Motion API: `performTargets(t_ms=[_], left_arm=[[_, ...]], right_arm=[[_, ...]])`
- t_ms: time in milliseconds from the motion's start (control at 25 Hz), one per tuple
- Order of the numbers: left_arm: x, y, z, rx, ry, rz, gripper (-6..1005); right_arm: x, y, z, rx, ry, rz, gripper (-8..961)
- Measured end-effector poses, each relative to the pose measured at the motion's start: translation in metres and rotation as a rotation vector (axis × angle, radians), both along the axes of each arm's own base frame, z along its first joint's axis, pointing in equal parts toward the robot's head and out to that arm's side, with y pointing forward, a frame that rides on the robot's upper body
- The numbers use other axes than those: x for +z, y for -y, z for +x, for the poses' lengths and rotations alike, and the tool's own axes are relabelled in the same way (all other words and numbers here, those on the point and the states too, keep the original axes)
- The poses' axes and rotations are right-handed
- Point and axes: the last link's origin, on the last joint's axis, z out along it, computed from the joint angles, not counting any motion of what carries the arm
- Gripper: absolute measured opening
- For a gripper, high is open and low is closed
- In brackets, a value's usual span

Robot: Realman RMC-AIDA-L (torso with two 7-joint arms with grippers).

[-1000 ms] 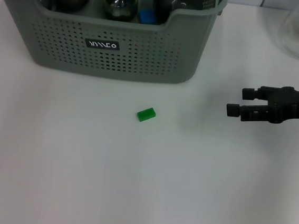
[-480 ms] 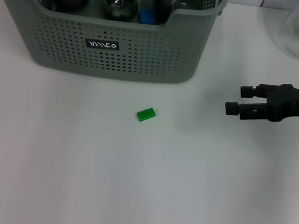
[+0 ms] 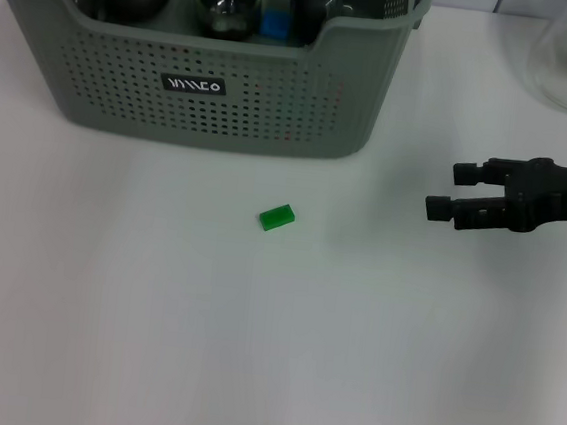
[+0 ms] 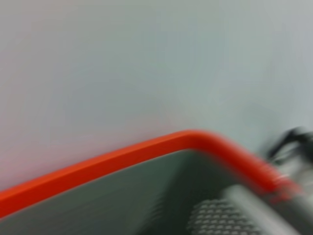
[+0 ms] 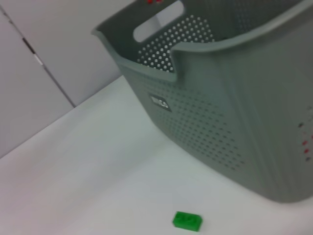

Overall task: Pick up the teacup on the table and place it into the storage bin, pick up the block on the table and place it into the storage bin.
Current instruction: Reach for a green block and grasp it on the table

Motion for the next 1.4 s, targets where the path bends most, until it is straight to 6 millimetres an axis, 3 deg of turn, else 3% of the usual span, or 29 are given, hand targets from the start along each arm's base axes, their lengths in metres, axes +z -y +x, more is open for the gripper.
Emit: performTargets(t_ms=[80, 240, 360, 480, 640, 800, 880, 1040, 1400], left_arm=[[0.008, 0.040, 0.000, -0.179, 0.137, -0.086, 618], [0.010, 0.097, -0.017, -0.418, 0.319, -0.205, 704], [0.000, 0.124, -0.040, -0.496, 0.409, -0.243, 767], [-0.015, 0.138, -0.060, -0.518, 0.456, -0.267, 829], [-0.030, 0.150, -0.088, -0.494, 0.523, -0.302, 830], [-0.031, 0.161, -0.109, -0.521, 0.541, -0.305, 837], [-0.032, 0.169, -0.137, -0.516, 0.542, -0.265, 841], [-0.033, 0.174, -0.157, -0.486, 0.536, -0.206, 839], [-0.036, 0.178, -0.166, -0.460, 0.522, -0.184, 837]], right_arm=[[0.001, -0.001, -0.003, 0.017, 0.001, -0.010, 851], [0.000, -0.002, -0.011, 0.068, 0.005, -0.039, 849], [-0.005, -0.002, -0.018, 0.107, 0.022, -0.072, 848], [-0.011, -0.005, -0.027, 0.151, 0.057, -0.109, 847], [-0.020, -0.010, -0.039, 0.209, 0.098, -0.145, 845], [-0.034, -0.015, -0.056, 0.279, 0.147, -0.180, 844], [-0.044, -0.020, -0.066, 0.312, 0.181, -0.189, 843], [-0.067, -0.027, -0.086, 0.379, 0.256, -0.194, 842], [-0.114, -0.044, -0.104, 0.406, 0.411, -0.153, 838]])
